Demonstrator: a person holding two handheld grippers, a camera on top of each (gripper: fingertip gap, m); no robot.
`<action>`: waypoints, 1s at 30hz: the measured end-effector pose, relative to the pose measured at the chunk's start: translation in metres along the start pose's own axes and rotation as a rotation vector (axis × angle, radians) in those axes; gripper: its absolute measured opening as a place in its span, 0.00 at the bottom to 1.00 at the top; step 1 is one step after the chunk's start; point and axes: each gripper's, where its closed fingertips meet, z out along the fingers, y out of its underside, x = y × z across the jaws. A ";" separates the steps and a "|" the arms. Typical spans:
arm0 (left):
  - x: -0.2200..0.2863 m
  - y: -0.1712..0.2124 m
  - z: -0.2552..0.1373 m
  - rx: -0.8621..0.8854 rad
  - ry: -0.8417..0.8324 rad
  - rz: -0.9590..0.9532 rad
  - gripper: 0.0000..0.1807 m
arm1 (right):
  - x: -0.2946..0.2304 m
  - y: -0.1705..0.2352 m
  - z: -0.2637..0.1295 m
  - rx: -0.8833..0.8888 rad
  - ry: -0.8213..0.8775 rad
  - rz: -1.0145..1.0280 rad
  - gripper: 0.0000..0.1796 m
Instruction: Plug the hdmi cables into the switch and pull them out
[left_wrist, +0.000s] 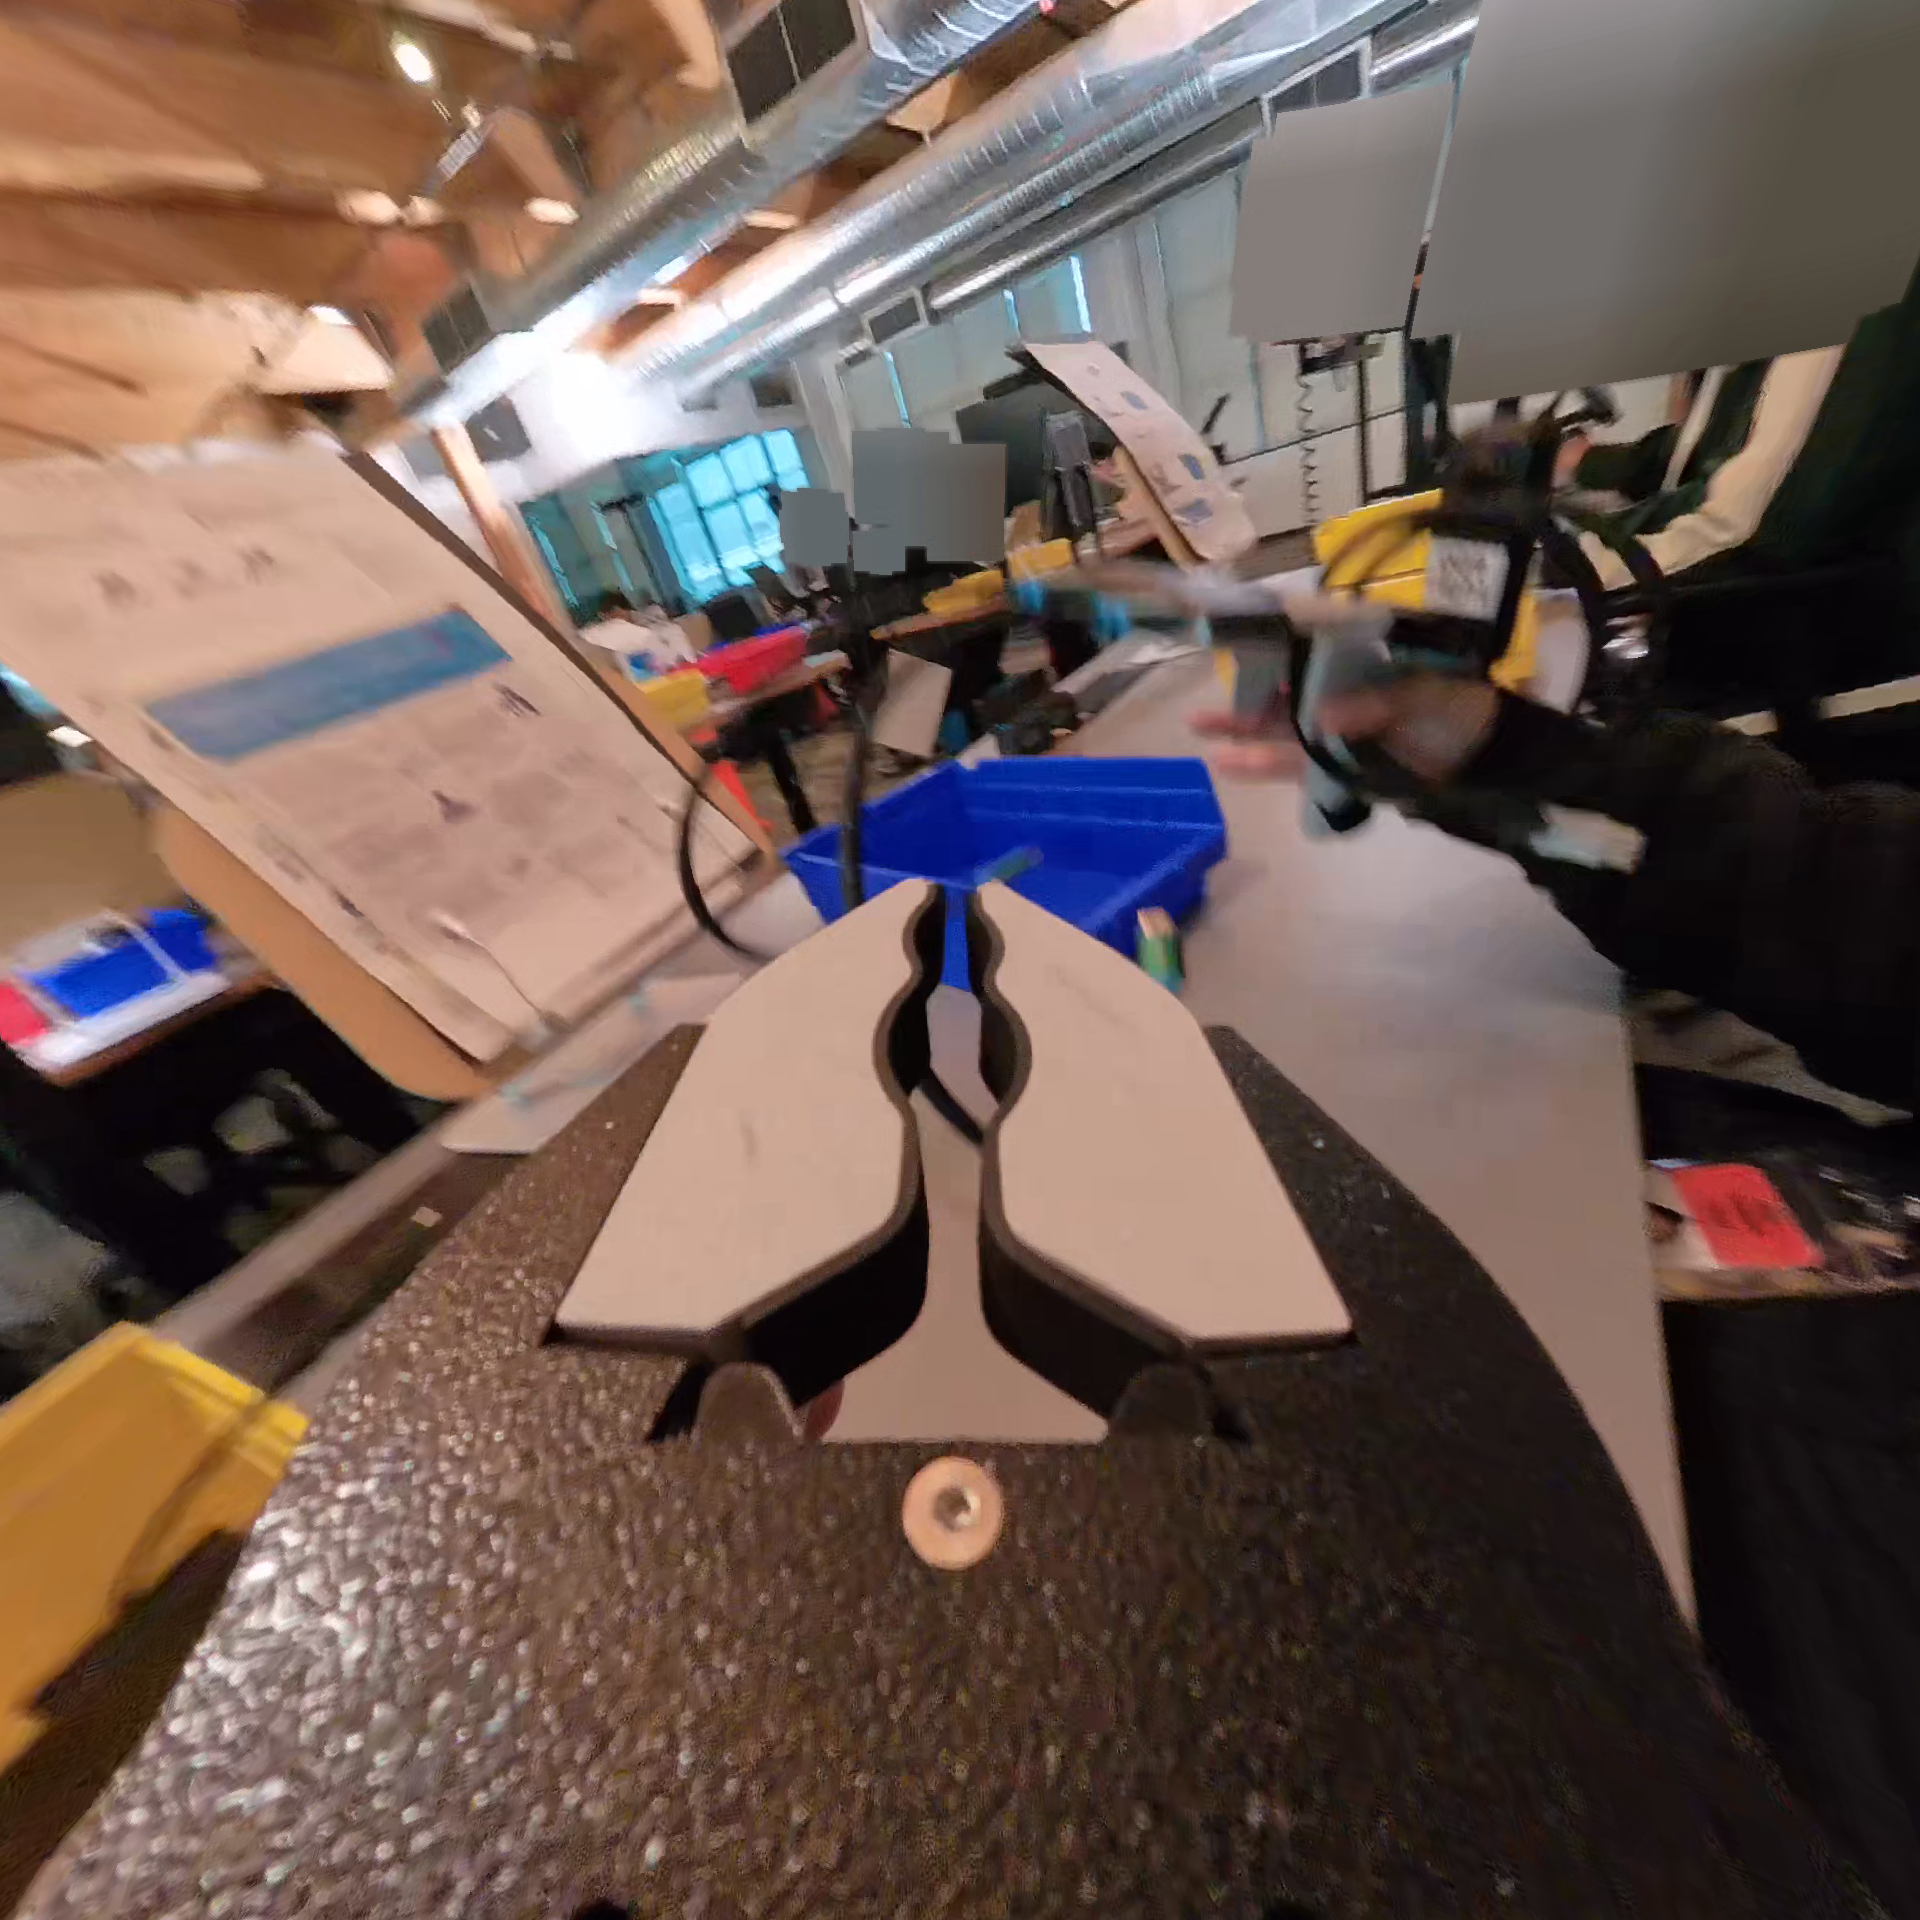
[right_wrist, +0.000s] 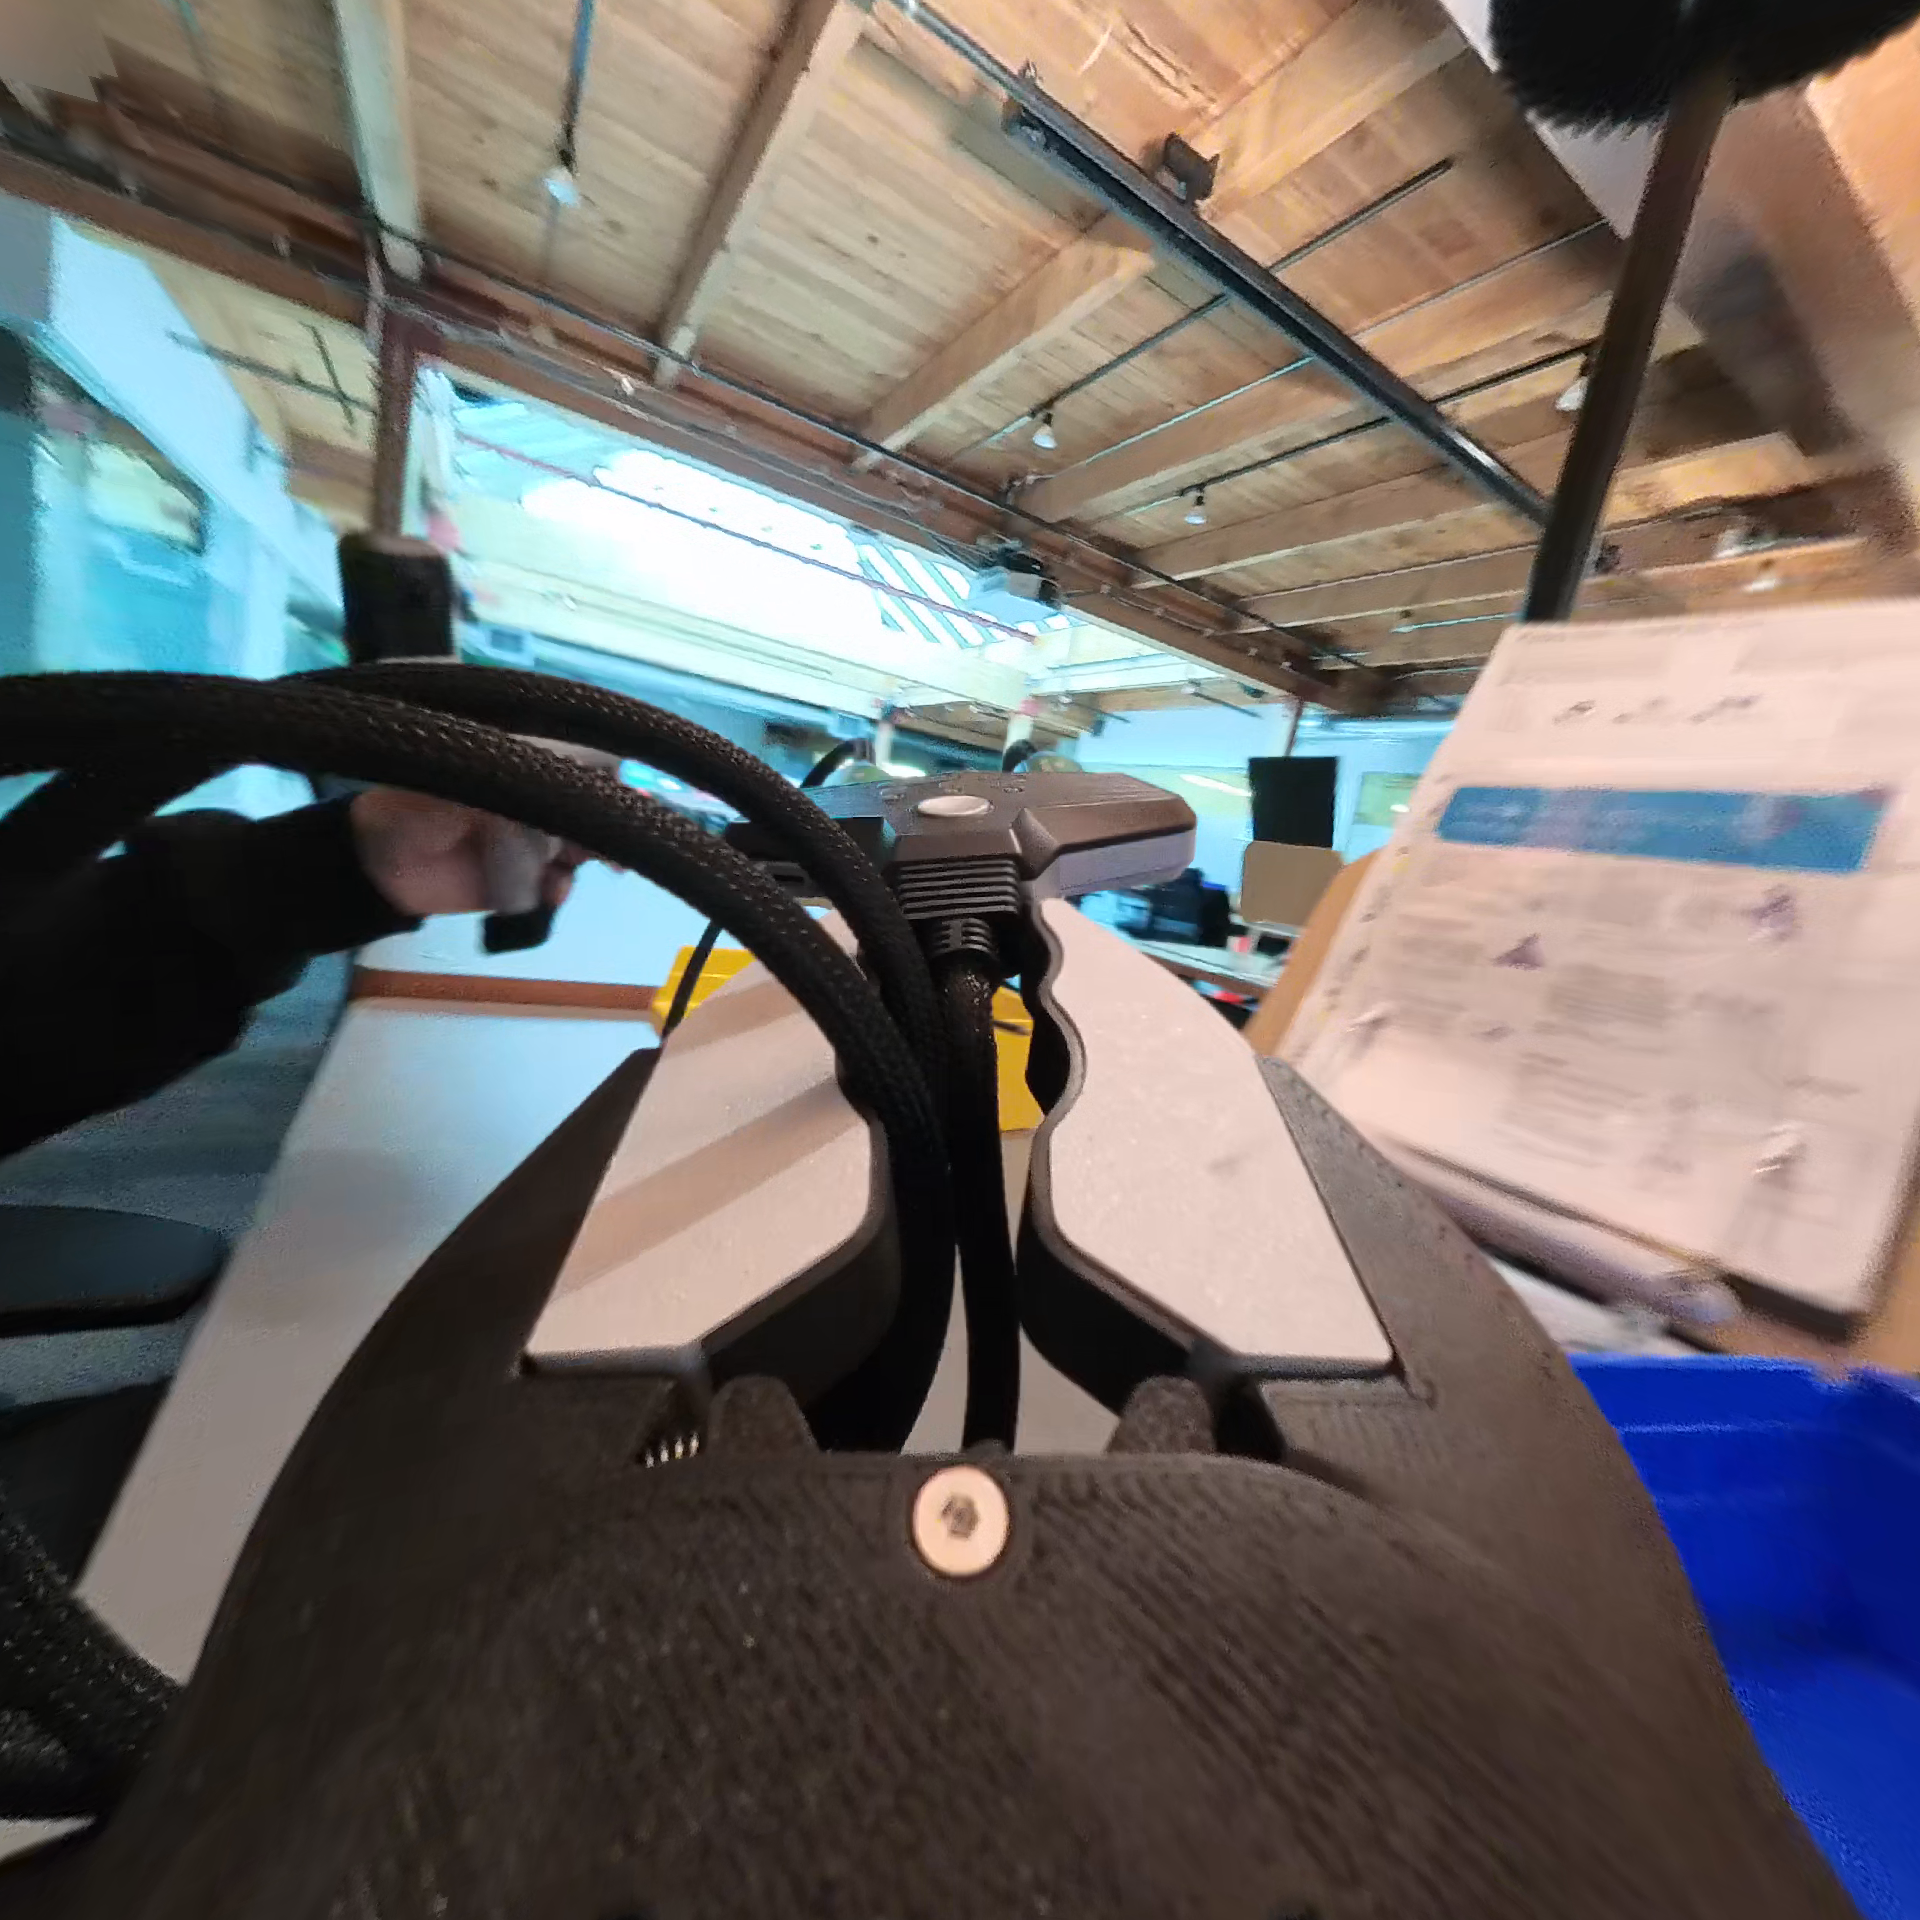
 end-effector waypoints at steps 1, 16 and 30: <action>0.004 0.013 -0.002 -0.008 0.027 -0.042 0.02 | 0.009 -0.015 -0.001 -0.029 0.023 -0.043 0.12; 0.042 0.093 0.044 -0.055 0.253 -0.212 0.02 | 0.176 -0.056 -0.018 -1.062 0.446 -0.522 0.13; 0.051 0.126 0.059 -0.097 0.299 -0.321 0.04 | 0.235 0.046 0.029 -1.644 0.053 -0.369 0.13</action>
